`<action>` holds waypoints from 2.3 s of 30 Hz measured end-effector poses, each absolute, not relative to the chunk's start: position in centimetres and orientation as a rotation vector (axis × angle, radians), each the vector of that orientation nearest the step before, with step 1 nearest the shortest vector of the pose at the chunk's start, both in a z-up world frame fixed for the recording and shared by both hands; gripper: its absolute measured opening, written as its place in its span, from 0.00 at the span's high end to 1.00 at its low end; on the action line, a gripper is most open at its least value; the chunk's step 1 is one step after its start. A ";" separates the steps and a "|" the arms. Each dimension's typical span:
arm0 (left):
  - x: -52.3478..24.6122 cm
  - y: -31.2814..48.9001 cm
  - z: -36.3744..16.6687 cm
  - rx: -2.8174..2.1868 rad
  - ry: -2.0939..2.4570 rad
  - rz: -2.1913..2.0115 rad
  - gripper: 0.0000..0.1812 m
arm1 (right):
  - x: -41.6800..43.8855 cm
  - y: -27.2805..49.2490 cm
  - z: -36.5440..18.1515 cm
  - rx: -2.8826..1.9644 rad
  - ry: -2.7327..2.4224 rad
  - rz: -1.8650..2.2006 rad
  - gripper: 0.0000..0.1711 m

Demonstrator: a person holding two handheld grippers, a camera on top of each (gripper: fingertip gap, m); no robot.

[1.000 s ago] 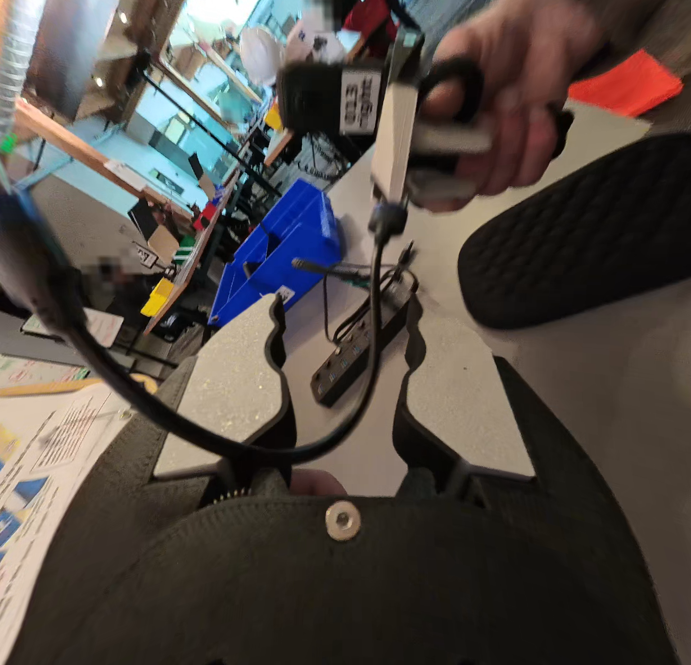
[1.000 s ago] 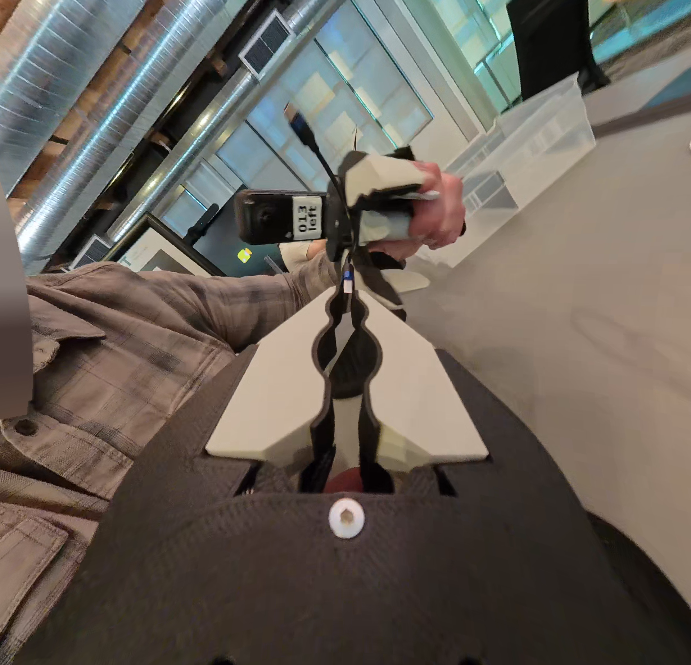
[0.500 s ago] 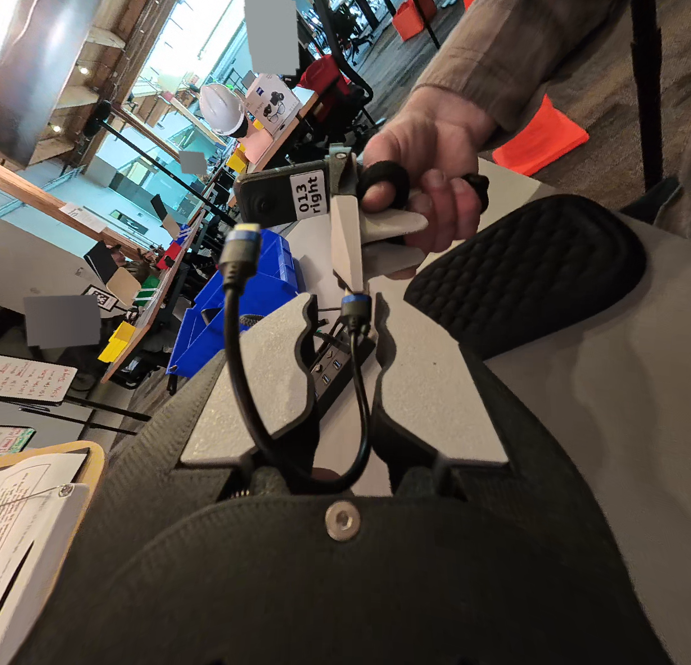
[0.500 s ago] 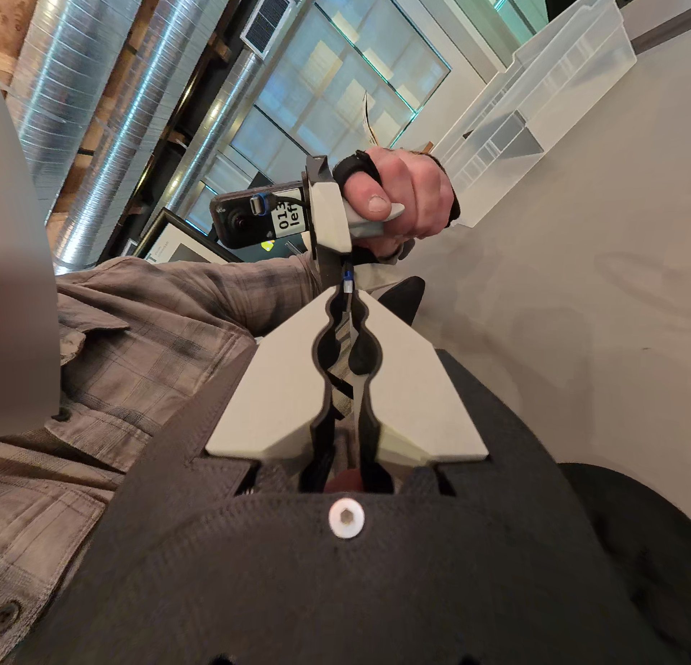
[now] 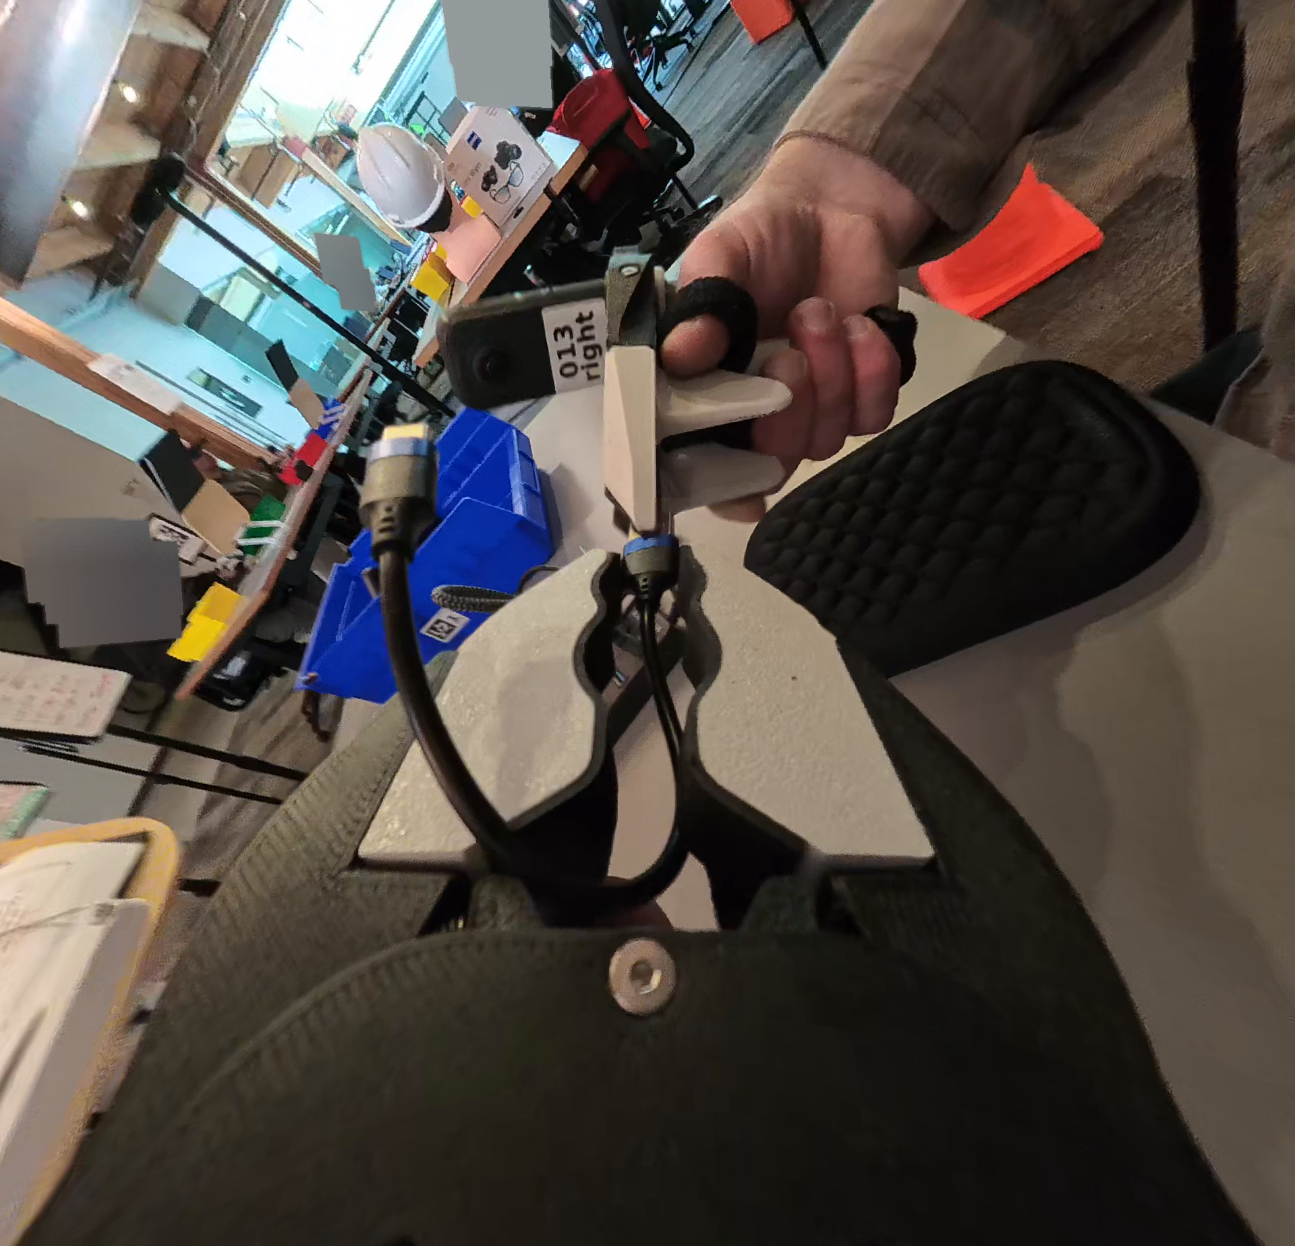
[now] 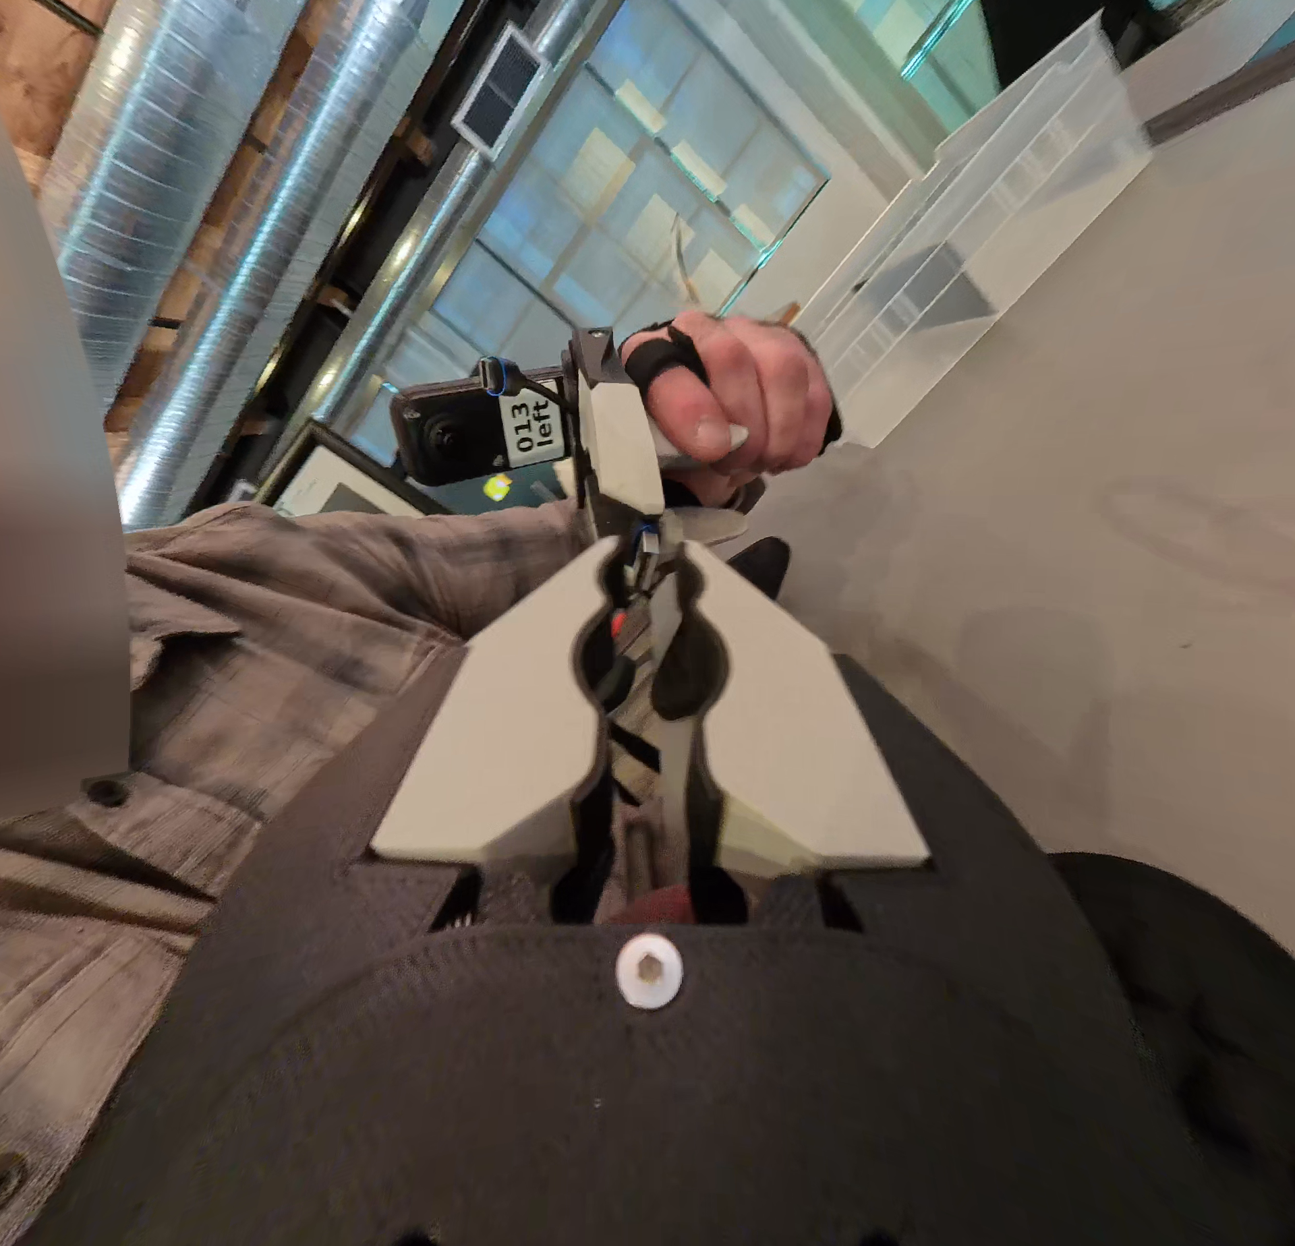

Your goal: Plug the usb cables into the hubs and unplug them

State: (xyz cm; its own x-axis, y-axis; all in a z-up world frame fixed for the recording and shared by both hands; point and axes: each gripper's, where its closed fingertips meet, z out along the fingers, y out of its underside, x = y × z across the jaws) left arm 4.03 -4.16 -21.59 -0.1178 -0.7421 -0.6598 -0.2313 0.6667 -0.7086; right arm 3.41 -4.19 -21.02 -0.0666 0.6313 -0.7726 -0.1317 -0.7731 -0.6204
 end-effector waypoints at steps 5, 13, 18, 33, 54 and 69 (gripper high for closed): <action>3.8 -2.0 -21.0 -1.065 1.543 -0.739 0.92 | 5.3 -2.1 -21.4 -1.721 -0.707 1.390 0.78; 4.8 0.2 -21.6 -1.490 1.367 -1.031 0.92 | 7.2 1.1 -19.4 -1.166 -1.350 -0.486 0.87; 5.5 0.1 -20.9 -1.547 1.343 -1.048 0.92 | 5.9 1.1 -20.1 -1.025 -1.439 -0.593 0.89; 7.1 0.1 -17.5 -1.467 1.187 -1.135 0.87 | 6.9 2.2 -17.5 -1.052 -1.213 -0.579 0.99; 6.7 4.0 -12.4 -1.287 1.039 -1.010 0.92 | 11.0 3.2 -14.8 -1.204 -1.146 -0.437 0.88; 5.4 10.1 -8.6 -1.171 0.958 -0.825 0.92 | 14.0 2.4 -30.8 -2.122 -0.827 0.309 0.67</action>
